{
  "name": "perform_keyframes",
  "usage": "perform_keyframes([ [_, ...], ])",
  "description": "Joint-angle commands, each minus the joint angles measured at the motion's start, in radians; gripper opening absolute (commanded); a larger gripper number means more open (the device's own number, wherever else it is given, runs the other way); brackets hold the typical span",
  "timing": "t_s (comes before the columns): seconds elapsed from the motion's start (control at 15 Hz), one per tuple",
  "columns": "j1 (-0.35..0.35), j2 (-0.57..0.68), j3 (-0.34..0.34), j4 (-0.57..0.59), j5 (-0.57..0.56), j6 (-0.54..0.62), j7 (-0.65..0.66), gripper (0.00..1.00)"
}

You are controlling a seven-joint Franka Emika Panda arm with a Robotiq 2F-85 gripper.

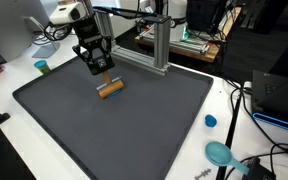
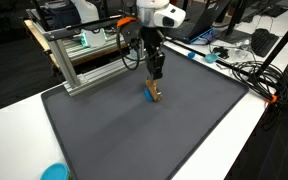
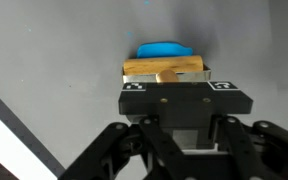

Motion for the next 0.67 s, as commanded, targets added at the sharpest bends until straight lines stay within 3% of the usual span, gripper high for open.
perform_keyframes([
  [0.0,0.002,0.059,0.034,-0.041,0.067,0.006,-0.035,0.22],
  [0.6,0.007,0.055,0.046,-0.052,0.069,0.008,-0.034,0.22],
])
